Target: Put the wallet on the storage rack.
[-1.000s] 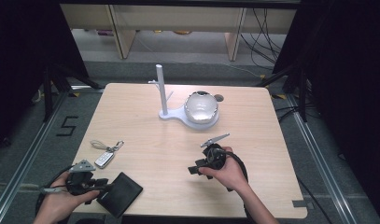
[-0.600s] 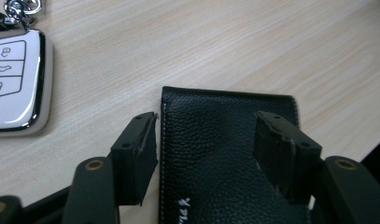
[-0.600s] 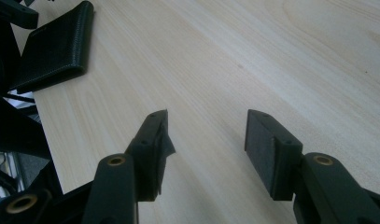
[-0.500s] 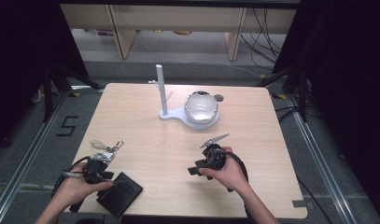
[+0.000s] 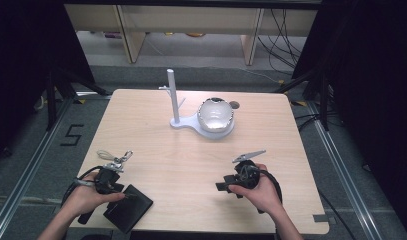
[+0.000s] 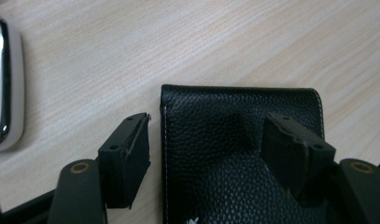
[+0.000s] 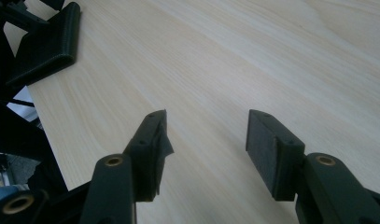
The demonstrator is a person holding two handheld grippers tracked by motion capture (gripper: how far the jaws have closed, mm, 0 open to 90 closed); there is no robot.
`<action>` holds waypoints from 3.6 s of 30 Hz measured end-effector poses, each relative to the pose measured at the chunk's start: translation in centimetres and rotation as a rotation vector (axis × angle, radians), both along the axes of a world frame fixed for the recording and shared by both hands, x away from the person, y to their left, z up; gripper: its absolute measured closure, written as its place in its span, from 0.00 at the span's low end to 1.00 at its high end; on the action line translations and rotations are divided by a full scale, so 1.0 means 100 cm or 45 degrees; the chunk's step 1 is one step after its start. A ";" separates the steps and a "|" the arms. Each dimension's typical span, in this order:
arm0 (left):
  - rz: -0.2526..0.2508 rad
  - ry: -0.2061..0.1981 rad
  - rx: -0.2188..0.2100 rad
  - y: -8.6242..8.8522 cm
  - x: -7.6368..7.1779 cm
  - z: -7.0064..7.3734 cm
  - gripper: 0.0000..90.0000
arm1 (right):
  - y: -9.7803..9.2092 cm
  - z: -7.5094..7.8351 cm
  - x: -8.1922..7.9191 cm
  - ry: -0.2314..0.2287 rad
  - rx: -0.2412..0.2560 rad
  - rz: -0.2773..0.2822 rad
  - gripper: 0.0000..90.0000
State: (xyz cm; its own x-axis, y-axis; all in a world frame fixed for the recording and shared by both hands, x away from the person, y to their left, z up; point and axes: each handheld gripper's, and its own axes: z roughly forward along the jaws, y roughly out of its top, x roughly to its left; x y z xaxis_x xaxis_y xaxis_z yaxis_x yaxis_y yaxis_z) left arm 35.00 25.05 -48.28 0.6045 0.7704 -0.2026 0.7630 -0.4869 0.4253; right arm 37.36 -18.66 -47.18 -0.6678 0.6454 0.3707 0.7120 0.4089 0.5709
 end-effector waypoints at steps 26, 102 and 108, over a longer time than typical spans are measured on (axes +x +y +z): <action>-0.014 0.042 -0.032 0.010 0.012 -0.005 0.72 | -0.007 0.002 -0.003 -0.011 0.013 -0.036 0.54; -0.214 -0.509 -0.589 -0.097 0.009 0.061 0.65 | 0.019 0.043 0.032 -0.172 0.027 0.269 0.47; -0.302 -0.412 -0.404 -0.117 0.022 0.052 0.47 | 0.018 0.042 0.028 -0.145 0.039 0.260 0.47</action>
State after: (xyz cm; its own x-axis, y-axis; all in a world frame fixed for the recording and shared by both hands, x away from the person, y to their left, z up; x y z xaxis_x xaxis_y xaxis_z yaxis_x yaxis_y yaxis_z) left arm 37.16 13.30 -43.09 0.8256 0.5355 -0.1778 0.4521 -0.4393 0.7763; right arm 40.15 -16.88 -43.02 -0.8219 0.4825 0.3029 0.5468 0.5189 0.6571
